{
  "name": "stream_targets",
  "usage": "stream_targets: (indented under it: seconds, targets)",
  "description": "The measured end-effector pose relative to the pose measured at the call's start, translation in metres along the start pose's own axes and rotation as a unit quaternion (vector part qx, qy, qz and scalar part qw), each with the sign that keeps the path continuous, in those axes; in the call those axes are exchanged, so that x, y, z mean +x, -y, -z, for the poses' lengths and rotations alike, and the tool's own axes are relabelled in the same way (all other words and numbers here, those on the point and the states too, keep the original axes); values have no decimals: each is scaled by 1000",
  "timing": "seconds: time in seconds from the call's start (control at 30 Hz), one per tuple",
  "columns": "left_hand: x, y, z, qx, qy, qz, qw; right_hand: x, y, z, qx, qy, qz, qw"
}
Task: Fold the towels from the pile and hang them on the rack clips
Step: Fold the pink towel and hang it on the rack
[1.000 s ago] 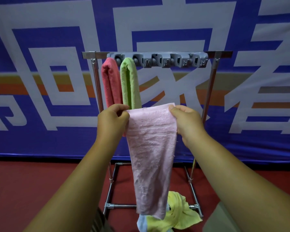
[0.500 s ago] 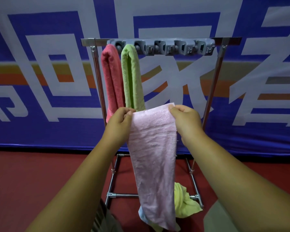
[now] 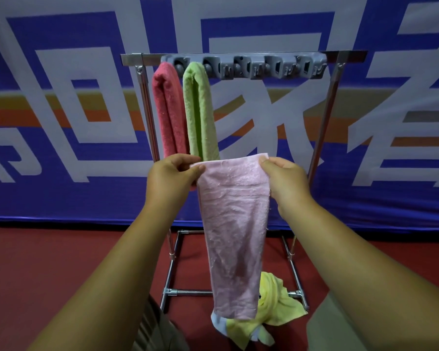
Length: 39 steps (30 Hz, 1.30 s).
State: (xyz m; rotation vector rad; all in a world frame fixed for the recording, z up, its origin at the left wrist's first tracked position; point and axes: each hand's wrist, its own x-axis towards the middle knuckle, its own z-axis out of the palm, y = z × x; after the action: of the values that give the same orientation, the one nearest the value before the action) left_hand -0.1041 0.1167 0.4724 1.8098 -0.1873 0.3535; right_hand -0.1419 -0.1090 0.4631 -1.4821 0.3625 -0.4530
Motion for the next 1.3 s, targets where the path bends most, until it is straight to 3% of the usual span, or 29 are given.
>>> stream_targets:
  seconds: [0.17,0.5,0.93,1.1,1.3]
  targets:
    - [-6,-5,-10,-8,-20,16,1000,-11,-1,-12,55,-13,-30,998]
    - [-14,-21,-40,-46,-20,19,999,-37,-5,-28,33,41,0,999]
    - [-28,-29,-48,-3,58,-20,998,-54,-20,-26,-57,45,122,990]
    - [-31,-35,-43,-32,117,11,993,-50,-26,-20,-138,77,141,977]
    - [-36,-41,-37,-95,147,24,984,-46,-28,-15,-88,37,175,980]
